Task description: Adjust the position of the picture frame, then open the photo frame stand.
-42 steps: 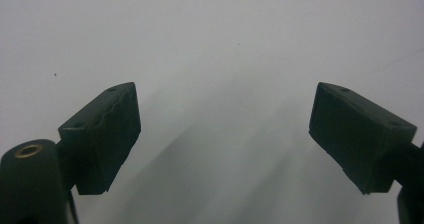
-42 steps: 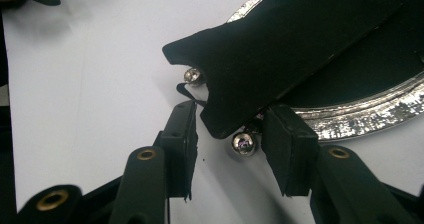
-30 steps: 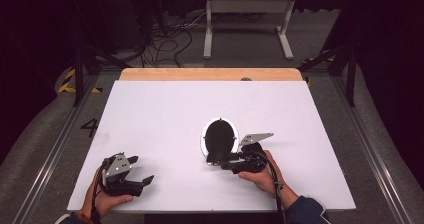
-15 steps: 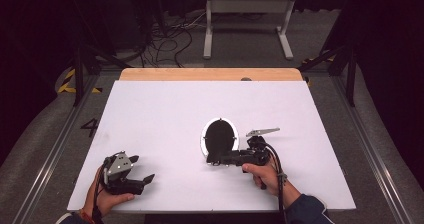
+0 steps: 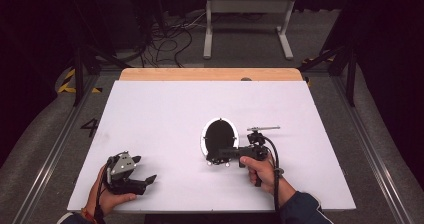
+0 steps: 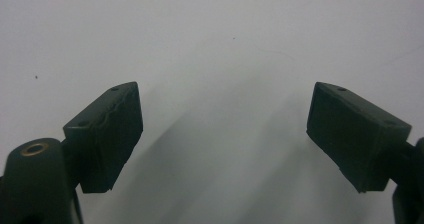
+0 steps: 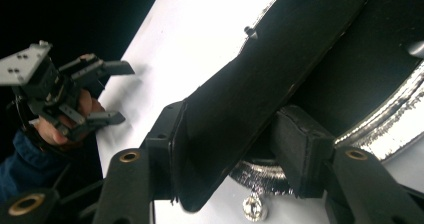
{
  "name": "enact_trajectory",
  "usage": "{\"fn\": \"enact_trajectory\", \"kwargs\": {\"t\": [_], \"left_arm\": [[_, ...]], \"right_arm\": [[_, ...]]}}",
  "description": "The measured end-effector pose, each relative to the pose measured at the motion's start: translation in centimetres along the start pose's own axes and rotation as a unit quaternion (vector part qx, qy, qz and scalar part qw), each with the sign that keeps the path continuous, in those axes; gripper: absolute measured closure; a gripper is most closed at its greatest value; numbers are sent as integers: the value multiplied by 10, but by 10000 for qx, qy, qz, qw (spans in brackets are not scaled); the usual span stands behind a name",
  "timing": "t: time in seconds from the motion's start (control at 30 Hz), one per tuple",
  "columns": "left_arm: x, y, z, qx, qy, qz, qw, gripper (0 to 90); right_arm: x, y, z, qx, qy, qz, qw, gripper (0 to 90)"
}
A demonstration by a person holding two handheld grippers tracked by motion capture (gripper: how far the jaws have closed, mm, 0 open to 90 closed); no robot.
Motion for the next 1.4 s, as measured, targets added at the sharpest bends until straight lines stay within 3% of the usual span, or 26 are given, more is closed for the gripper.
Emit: {"fn": "enact_trajectory", "kwargs": {"t": [0.23, 0.37, 0.47, 0.53, 0.7, 0.83, 0.93, 1.07, 1.1, 1.17, 1.3, 1.4], "left_arm": [[2, -6, 3, -34, -53, -70, 10000, 157], [9, -8, 3, -108, 65, 0, 9999, 159], [21, -14, 4, -289, 106, 67, 9995, 169], [25, -17, 3, -295, 111, 78, 9995, 173], [52, -40, 4, -558, 120, 69, 9983, 195], [70, -58, 8, -720, -39, -27, 9974, 205], [85, -77, 16, -910, -8, -49, 9958, 216], [99, -96, 25, -1115, 60, -60, 9937, 215], [101, -100, 26, -1249, 22, -119, 9921, 220], [107, -107, 29, -1362, 166, -103, 9905, 215], [112, -119, 33, -1612, 358, -192, 9861, 228], [116, -125, 36, -1729, 382, -237, 9839, 238]], "right_arm": [[4, -3, 3, 80, -140, 48, 9999, 514], [5, -5, 4, 89, -151, 58, 9998, 526], [6, -6, 5, 80, -123, 60, 9999, 535], [6, -6, 5, 93, -120, 67, 9999, 549], [6, -6, 7, 125, -68, 50, 9999, 577], [6, -6, 8, 187, -32, 59, 9998, 597], [6, -5, 8, 200, 56, 42, 9998, 601], [7, -5, 4, 173, 424, 19, 9989, 602], [7, -4, 4, 186, 539, 9, 9984, 602], [7, -4, 4, 193, 681, 33, 9975, 602], [7, -4, 2, 189, 850, 52, 9962, 604], [6, -3, 1, 195, 982, 58, 9950, 607]]}}
Point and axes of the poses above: each handheld gripper's, and its own axes: y roughly backward along the jaws, x roughly out of its top, z roughly to its right, the point moved 9 cm from there along -y, roughly forward along the jaws, and after that the axes turned 8 degrees about y, right-handed, at the moved point
